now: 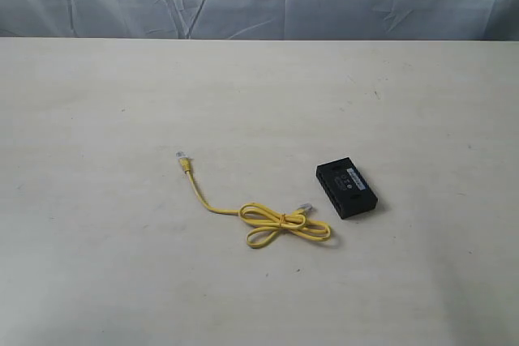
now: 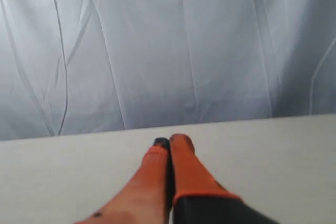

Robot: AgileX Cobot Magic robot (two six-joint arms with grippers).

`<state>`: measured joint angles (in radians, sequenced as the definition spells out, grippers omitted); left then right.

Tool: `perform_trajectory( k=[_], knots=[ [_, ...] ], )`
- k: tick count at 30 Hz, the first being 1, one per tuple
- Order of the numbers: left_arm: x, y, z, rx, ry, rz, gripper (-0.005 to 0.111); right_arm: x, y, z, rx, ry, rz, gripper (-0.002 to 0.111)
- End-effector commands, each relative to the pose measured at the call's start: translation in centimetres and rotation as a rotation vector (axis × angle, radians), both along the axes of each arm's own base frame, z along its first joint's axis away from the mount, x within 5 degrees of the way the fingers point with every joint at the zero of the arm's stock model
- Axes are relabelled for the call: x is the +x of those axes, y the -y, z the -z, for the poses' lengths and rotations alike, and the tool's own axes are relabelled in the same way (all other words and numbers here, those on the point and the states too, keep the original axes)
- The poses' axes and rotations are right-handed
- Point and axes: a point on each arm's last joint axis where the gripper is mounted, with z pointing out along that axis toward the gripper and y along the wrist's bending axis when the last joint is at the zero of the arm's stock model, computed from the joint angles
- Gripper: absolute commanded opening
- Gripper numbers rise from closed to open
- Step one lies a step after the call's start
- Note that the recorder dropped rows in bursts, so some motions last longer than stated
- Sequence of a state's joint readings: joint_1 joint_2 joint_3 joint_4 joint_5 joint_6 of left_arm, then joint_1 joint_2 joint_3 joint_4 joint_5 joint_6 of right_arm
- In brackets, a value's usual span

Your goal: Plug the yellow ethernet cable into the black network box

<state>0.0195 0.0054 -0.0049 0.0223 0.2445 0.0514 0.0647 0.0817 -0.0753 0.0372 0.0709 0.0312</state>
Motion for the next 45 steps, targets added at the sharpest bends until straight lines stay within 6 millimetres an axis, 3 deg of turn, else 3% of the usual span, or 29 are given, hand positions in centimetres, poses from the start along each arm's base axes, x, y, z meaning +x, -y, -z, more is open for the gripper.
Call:
perform_trajectory(
  k=[1,4,9,13,19,24,29,37,40,45],
  knots=[
    [0.0,0.0,0.0,-0.007,0.013,0.000,0.000,1.8,-0.1,-2.8,-0.050,-0.222,0.001,-0.001],
    [0.0,0.0,0.0,-0.007,0.013,0.000,0.000,4.2,-0.3,-5.3,-0.040,-0.335,-0.004,-0.001],
    [0.0,0.0,0.0,-0.007,0.013,0.000,0.000,7.1,-0.5,-7.5,-0.020,-0.315,-0.002,-0.001],
    [0.0,0.0,0.0,-0.007,0.013,0.000,0.000,9.1,-0.8,-7.1,0.114,-0.337,-0.004,-0.001],
    [0.0,0.0,0.0,-0.007,0.013,0.000,0.000,13.3,-2.5,-5.3,0.075,-0.766,-0.104,-0.001],
    [0.0,0.0,0.0,-0.007,0.013,0.000,0.000,17.6,-7.7,-4.9,0.009,-0.969,-0.305,-0.001],
    [0.0,0.0,0.0,-0.007,0.013,0.000,0.000,20.7,-15.8,-3.2,-0.119,-1.063,-0.504,-0.001],
    [0.0,0.0,0.0,-0.007,0.013,0.000,0.000,23.2,-27.7,0.8,-0.313,-1.190,-0.719,-0.001],
    [0.0,0.0,0.0,-0.007,0.013,0.000,0.000,23.6,-30.7,2.3,-0.385,-1.227,-0.744,-0.001],
    [0.0,0.0,0.0,-0.007,0.013,0.000,0.000,24.6,-34.1,4.1,-0.450,-1.265,-0.666,-0.001]
  ],
)
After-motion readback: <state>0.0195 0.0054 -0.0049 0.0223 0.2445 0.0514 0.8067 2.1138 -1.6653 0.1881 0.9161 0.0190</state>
